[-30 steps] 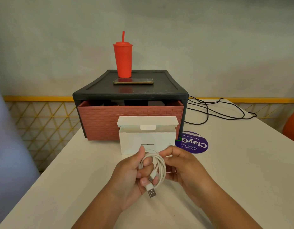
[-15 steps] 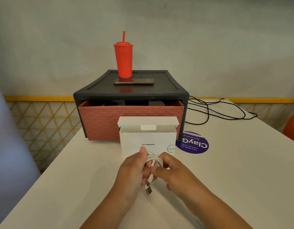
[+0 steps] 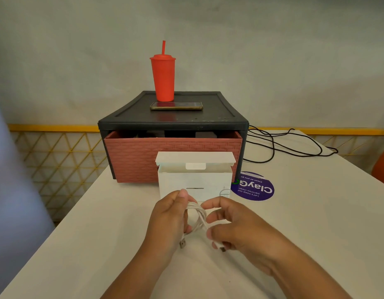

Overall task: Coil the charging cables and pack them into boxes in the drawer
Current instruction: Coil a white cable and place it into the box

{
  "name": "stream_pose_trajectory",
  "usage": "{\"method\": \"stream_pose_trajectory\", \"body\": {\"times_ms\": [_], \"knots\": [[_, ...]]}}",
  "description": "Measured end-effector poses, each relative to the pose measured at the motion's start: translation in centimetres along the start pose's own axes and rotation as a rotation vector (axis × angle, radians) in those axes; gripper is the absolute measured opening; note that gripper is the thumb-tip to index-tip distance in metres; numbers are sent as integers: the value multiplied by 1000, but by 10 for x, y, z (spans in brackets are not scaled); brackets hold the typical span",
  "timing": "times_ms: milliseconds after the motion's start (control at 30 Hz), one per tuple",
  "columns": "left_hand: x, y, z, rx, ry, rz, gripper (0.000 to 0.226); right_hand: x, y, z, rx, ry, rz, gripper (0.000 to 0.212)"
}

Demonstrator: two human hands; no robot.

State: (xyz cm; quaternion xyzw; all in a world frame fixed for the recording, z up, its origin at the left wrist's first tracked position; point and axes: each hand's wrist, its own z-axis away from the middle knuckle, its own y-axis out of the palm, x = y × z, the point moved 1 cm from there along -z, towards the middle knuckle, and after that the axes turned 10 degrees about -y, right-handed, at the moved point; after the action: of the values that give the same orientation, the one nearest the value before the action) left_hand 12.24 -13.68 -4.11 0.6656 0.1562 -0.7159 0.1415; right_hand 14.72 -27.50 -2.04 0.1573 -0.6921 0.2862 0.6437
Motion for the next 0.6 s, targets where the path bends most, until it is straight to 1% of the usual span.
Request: {"method": "stream_pose_trajectory", "body": {"times_ms": [67,133,200,267,367,400,467,600], "knots": [[0,-2,-1,-23,49,-58,45,5,-10,3,52,16,-39,40],[-2,-1,2,18,130,-130,49,10,-20,7,151,31,-73,36],[-4,-1,5,110,176,-207,49,14,-28,11,242,57,-117,33],[-1,-4,4,250,161,-230,50,16,-35,12,266,58,-201,26],[-2,-9,4,485,68,-110,34,19,-43,12,226,-13,-392,17],[-2,-11,4,537,40,-54,28,19,-45,12,201,-35,-448,16],[-4,-11,4,584,12,2,22,18,-47,12,145,-73,-512,15],[-7,-6,8,573,-29,38,28,18,-50,12,46,-149,-559,15]]}}
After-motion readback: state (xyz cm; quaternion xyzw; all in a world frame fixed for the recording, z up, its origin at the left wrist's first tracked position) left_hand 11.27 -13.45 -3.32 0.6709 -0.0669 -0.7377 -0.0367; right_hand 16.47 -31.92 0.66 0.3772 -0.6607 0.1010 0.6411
